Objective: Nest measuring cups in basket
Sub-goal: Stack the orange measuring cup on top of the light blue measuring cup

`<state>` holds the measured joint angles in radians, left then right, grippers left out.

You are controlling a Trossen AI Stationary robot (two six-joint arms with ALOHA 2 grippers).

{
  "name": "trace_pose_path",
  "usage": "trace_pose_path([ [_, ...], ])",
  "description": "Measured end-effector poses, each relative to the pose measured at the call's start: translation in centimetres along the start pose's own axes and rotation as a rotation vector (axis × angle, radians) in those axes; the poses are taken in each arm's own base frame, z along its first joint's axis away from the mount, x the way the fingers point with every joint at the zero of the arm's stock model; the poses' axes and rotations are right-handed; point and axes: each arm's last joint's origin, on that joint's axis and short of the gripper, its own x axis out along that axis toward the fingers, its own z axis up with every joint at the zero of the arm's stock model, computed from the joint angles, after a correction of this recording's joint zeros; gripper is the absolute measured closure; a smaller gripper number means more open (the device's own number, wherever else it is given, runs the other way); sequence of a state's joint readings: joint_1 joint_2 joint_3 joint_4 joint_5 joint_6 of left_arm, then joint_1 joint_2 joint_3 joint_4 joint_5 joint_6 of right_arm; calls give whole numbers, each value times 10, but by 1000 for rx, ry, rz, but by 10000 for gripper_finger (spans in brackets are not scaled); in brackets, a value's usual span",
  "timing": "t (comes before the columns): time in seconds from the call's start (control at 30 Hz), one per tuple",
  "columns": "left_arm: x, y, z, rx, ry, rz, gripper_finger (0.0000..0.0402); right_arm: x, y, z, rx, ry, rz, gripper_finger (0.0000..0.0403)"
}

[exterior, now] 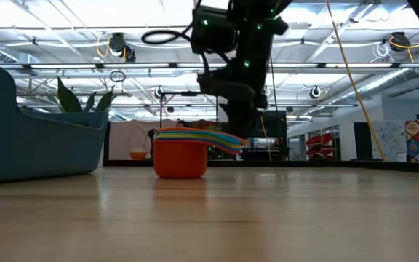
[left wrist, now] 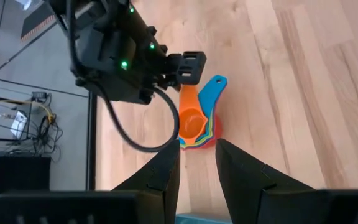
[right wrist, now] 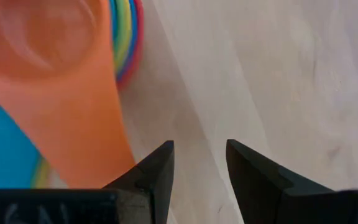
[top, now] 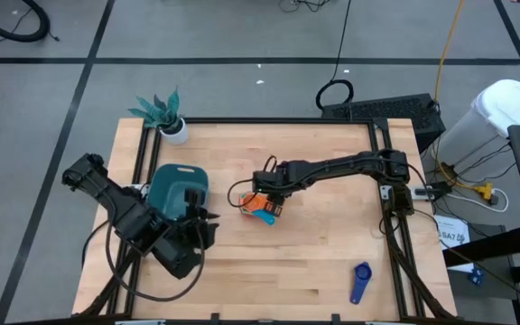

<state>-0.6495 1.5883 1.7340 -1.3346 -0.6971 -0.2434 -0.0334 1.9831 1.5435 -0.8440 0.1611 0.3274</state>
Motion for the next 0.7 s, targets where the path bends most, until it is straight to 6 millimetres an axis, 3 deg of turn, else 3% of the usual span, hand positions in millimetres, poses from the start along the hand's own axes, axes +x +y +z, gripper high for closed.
trace_pose_path([
  [0.2,0,0,0,2,-1,1,295,18,2,-13,22,40,62,266],
  [0.47,2,2,0,6,4,8,295,10,5,-10,57,-21,128,266],
  [0.7,2,2,1,16,3,9,295,-5,20,-11,63,-75,195,266],
])
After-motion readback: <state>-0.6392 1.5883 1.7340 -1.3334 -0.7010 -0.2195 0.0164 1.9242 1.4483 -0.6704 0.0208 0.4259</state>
